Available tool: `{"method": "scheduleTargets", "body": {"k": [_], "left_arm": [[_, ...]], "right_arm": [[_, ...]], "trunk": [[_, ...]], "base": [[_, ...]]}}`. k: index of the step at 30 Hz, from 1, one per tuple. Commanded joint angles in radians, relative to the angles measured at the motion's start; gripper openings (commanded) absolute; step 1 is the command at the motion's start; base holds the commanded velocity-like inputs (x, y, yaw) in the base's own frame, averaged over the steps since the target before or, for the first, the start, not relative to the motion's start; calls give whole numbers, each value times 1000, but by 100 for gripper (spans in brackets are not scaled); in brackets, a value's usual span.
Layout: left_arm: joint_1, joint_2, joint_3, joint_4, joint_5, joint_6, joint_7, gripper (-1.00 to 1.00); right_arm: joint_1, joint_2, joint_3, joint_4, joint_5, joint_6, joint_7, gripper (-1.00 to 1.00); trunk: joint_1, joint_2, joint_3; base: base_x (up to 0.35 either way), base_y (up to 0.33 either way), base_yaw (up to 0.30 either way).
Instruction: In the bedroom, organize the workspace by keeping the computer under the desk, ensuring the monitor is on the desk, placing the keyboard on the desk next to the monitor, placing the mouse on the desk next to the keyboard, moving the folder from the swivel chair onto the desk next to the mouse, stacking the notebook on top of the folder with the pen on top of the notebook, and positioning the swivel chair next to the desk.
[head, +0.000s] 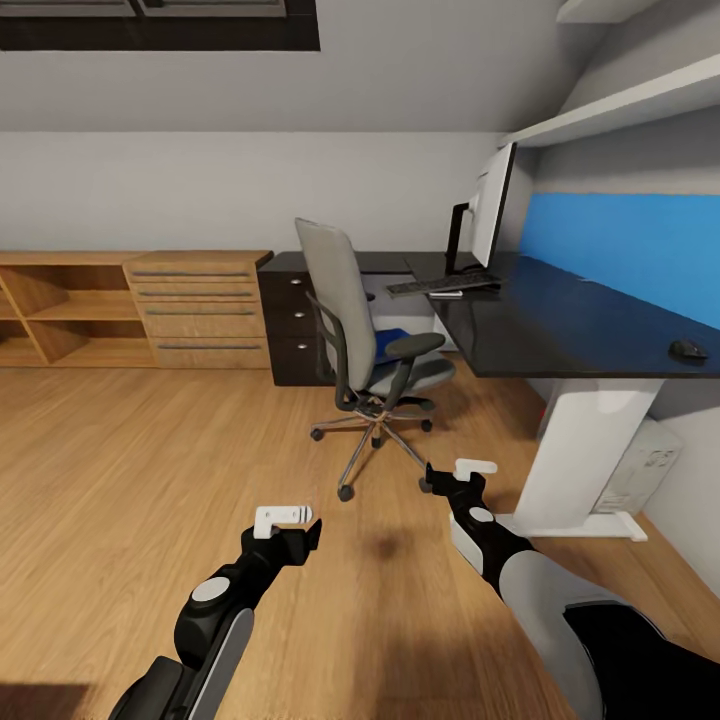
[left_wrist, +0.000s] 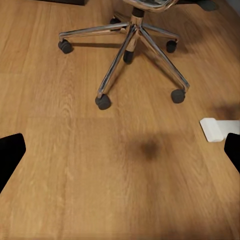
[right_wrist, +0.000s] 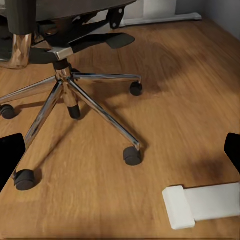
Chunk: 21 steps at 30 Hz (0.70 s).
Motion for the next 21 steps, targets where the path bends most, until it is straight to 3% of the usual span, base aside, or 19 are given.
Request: {"method": "scheduleTargets", "body": {"k": [1, 13, 21], "left_arm": [[-1, 0, -1, -1, 11, 4, 9, 100], [-1, 4, -4, 0, 11, 2, 7, 100], [-1, 6, -4, 0, 11, 1, 5, 100]], "right_arm": [[-1, 0, 6, 1, -10, -4, -2, 100], [-1, 0, 6, 1, -10, -5, -1, 100], [-1, 0, 6, 0, -9, -6, -1, 100]], "trunk": [[0, 0, -1], [0, 0, -1], [0, 0, -1]], "base": [[0, 0, 0], [3, 0, 0], [131, 0, 0]]}}
